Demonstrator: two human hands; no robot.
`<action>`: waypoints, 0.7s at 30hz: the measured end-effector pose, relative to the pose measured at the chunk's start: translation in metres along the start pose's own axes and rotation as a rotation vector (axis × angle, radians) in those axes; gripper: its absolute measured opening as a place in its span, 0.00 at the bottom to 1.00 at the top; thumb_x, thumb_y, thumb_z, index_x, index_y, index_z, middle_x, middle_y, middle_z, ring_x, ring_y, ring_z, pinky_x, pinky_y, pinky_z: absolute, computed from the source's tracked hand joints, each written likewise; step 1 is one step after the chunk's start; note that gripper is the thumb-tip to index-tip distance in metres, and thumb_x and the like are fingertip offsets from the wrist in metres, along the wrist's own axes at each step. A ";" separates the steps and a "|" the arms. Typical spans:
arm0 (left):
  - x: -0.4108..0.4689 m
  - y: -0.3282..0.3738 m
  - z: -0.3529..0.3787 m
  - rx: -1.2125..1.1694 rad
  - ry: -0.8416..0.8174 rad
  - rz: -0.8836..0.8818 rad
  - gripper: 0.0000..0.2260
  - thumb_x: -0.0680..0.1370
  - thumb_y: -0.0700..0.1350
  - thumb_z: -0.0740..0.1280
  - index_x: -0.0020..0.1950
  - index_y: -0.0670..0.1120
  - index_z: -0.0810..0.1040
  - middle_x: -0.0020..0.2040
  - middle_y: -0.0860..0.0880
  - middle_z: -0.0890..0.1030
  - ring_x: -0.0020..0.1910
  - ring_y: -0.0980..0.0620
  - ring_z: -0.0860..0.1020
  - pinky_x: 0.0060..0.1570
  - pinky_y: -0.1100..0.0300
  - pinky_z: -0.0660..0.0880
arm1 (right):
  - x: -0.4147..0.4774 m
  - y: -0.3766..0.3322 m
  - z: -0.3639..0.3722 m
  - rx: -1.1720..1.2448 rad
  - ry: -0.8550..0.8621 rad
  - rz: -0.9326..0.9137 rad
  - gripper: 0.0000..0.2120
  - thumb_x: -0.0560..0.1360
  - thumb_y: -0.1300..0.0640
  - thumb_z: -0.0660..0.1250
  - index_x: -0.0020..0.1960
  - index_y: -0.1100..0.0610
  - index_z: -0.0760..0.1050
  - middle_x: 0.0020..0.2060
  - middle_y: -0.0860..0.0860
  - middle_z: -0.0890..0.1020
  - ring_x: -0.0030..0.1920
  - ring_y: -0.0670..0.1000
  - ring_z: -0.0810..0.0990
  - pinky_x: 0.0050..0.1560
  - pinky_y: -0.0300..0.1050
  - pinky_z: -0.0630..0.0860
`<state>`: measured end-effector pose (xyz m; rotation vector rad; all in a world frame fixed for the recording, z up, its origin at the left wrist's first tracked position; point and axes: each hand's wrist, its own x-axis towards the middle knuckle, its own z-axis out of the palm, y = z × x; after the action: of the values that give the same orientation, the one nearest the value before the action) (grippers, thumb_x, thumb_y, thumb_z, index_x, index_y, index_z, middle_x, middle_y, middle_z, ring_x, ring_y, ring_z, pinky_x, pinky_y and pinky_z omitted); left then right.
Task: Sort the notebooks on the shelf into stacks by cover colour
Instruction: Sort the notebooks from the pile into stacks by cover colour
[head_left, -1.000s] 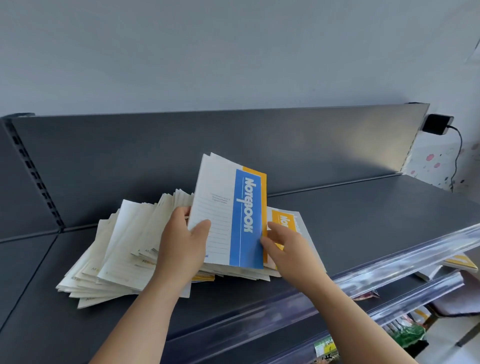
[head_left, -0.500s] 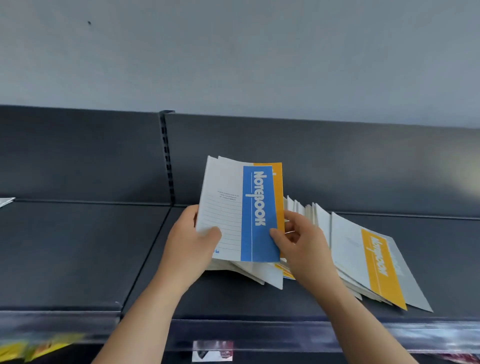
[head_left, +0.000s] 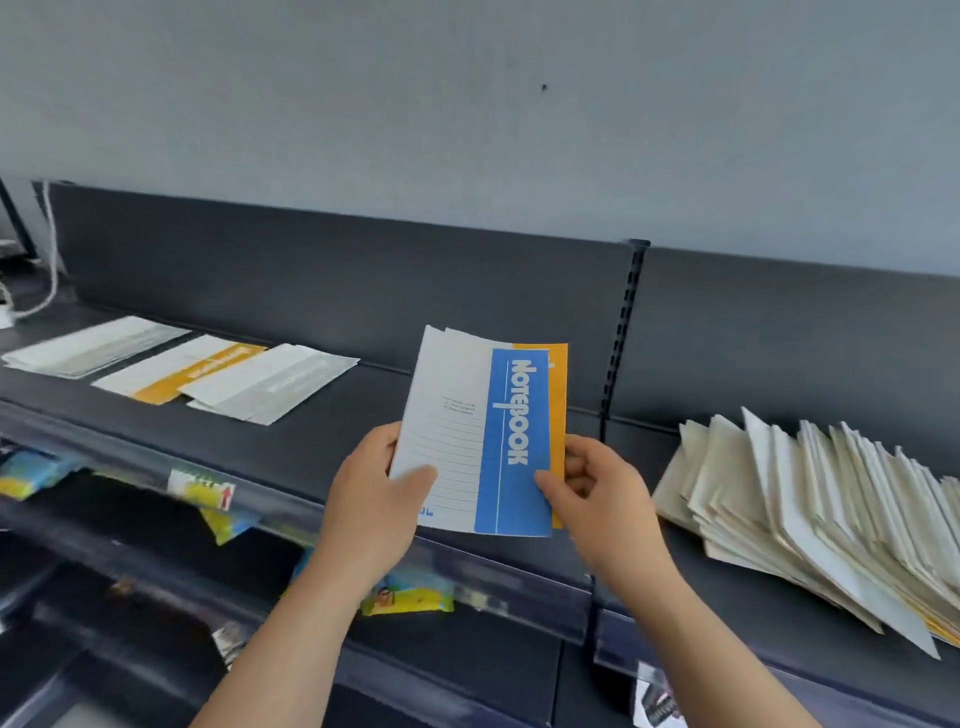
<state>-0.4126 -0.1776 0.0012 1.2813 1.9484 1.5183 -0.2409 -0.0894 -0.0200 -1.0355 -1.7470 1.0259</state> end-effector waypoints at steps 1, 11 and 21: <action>0.003 -0.009 -0.017 0.014 0.015 -0.002 0.13 0.77 0.38 0.63 0.56 0.55 0.73 0.49 0.61 0.78 0.47 0.64 0.76 0.34 0.72 0.70 | 0.001 -0.005 0.019 0.004 -0.015 -0.003 0.10 0.75 0.60 0.67 0.50 0.46 0.74 0.40 0.44 0.82 0.39 0.42 0.80 0.32 0.32 0.74; 0.031 -0.080 -0.151 0.150 0.121 -0.096 0.12 0.78 0.39 0.64 0.57 0.52 0.71 0.49 0.59 0.76 0.47 0.62 0.75 0.34 0.71 0.68 | 0.014 -0.042 0.174 0.025 -0.167 0.015 0.09 0.75 0.58 0.66 0.53 0.47 0.74 0.43 0.44 0.82 0.43 0.43 0.82 0.36 0.37 0.79; 0.093 -0.142 -0.220 0.212 0.240 -0.194 0.14 0.78 0.39 0.63 0.62 0.49 0.71 0.50 0.57 0.75 0.46 0.62 0.74 0.34 0.70 0.67 | 0.072 -0.062 0.280 -0.031 -0.307 -0.010 0.07 0.76 0.58 0.64 0.50 0.47 0.74 0.42 0.46 0.83 0.41 0.44 0.82 0.35 0.38 0.79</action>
<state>-0.6845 -0.2307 -0.0250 0.9879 2.3640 1.4558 -0.5355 -0.1055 -0.0330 -0.9234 -2.0169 1.2040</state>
